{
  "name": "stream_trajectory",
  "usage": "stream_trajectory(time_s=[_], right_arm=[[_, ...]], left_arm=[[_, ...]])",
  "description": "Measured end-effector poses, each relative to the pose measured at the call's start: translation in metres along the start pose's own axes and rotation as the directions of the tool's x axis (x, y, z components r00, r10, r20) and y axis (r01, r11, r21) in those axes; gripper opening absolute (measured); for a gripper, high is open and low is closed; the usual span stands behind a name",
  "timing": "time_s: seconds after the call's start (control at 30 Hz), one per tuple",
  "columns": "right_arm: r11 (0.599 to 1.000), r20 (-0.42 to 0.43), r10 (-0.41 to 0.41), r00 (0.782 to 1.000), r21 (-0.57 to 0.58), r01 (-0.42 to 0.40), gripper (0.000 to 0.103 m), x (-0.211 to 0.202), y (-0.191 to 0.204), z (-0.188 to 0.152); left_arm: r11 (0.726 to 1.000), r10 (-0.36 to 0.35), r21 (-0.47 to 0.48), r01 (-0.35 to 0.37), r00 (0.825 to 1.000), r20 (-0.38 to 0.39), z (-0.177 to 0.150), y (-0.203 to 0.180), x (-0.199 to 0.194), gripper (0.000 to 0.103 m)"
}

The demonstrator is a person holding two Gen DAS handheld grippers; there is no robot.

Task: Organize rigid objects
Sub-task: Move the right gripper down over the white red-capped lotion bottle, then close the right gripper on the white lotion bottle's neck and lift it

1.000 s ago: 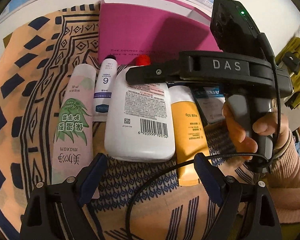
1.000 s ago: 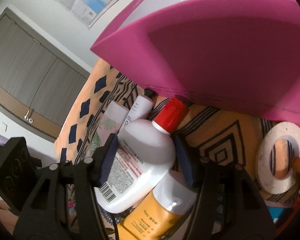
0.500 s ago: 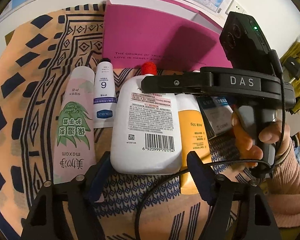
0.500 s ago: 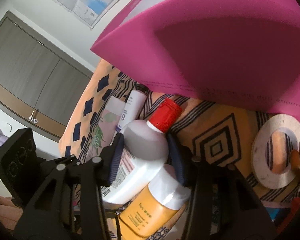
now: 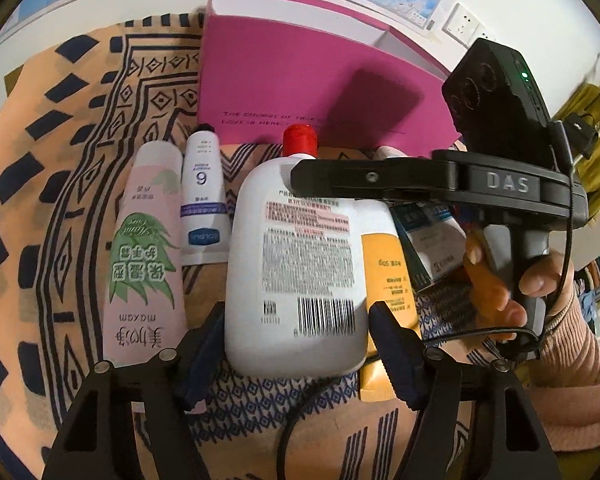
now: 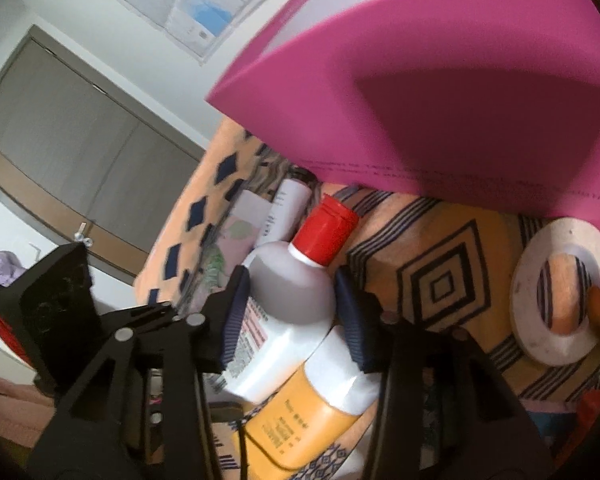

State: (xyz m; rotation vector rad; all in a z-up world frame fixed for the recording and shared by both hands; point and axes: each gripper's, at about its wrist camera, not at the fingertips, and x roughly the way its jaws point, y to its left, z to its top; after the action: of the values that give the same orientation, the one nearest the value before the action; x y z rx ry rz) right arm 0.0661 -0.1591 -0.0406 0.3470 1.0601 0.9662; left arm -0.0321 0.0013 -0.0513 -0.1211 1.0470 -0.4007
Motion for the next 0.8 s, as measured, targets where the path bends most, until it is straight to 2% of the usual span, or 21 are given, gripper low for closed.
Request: stream_trajectory(time_s=[0.17, 0.37, 0.47, 0.6, 0.8], right_arm=[[0.999, 0.000, 0.035, 0.999, -0.001, -0.035, 0.047, -0.006, -0.001, -0.002], [0.998, -0.032, 0.057, 0.998, -0.033, -0.058, 0.059, -0.002, 0.004, 0.000], [0.997, -0.019, 0.068, 0.998, -0.041, -0.068, 0.057, -0.002, 0.005, -0.001], [0.996, 0.011, 0.079, 0.997, -0.039, -0.079, 0.048, -0.012, 0.002, -0.005], [0.995, 0.029, 0.077, 0.997, -0.067, -0.075, 0.042, -0.023, 0.009, -0.007]], left_arm=[[0.999, -0.004, 0.036, 0.003, 1.000, 0.022, 0.003, -0.005, 0.003, 0.070], [0.997, -0.006, 0.083, 0.002, 0.999, 0.051, 0.009, -0.007, 0.001, 0.062], [0.997, -0.015, 0.076, 0.011, 0.999, 0.046, 0.012, -0.005, 0.003, 0.062], [0.997, -0.054, 0.049, 0.052, 0.998, 0.043, 0.014, 0.003, 0.005, 0.064], [0.996, -0.063, 0.064, 0.059, 0.997, 0.050, 0.016, 0.003, 0.005, 0.068]])
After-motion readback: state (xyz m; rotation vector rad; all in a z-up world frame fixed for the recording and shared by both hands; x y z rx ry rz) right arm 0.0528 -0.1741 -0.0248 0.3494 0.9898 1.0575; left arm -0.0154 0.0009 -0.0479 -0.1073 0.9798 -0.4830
